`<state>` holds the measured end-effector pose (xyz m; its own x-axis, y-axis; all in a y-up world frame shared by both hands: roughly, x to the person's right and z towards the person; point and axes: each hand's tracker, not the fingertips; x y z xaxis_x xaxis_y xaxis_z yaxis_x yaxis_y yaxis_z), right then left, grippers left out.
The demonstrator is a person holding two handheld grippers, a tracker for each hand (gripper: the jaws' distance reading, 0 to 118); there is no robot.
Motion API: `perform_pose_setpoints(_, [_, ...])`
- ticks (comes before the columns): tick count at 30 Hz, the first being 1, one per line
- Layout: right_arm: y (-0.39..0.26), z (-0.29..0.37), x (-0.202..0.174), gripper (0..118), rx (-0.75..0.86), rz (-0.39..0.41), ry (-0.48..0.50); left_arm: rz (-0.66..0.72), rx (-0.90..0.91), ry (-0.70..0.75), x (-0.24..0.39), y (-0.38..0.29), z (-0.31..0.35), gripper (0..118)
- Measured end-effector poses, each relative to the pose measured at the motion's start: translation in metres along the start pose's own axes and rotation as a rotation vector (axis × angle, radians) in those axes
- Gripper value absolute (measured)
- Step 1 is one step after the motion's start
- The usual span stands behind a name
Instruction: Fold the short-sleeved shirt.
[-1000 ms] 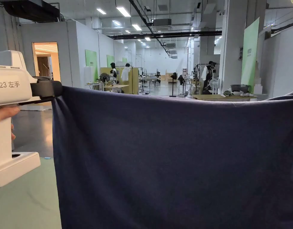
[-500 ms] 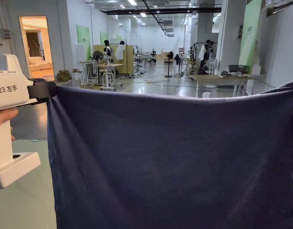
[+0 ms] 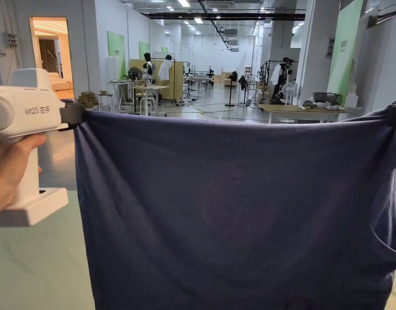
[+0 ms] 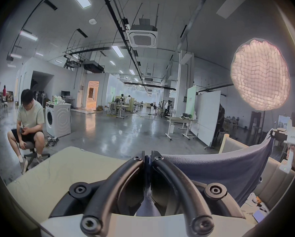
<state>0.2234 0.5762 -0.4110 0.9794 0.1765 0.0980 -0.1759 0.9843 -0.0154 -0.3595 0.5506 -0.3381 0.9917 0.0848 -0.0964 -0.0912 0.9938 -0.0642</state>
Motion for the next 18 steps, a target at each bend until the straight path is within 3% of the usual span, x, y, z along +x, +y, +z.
perform_pose_setpoints(5, [0.006,-0.046,-0.015,3,-0.037,0.007,-0.031,0.01,-0.013,0.019,0.006,0.001,-0.052,6])
perform_pose_setpoints(10, [-0.003,-0.056,-0.023,3,-0.091,-0.082,0.006,-0.016,-0.076,0.057,-0.003,-0.011,-0.072,6])
perform_pose_setpoints(14, [-0.018,-0.05,-0.028,3,-0.067,-0.008,0.047,0.028,-0.071,0.026,-0.001,-0.02,-0.057,6])
perform_pose_setpoints(18, [-0.05,-0.04,-0.027,3,-0.094,-0.005,0.08,0.036,-0.117,0.017,-0.001,-0.055,-0.043,6])
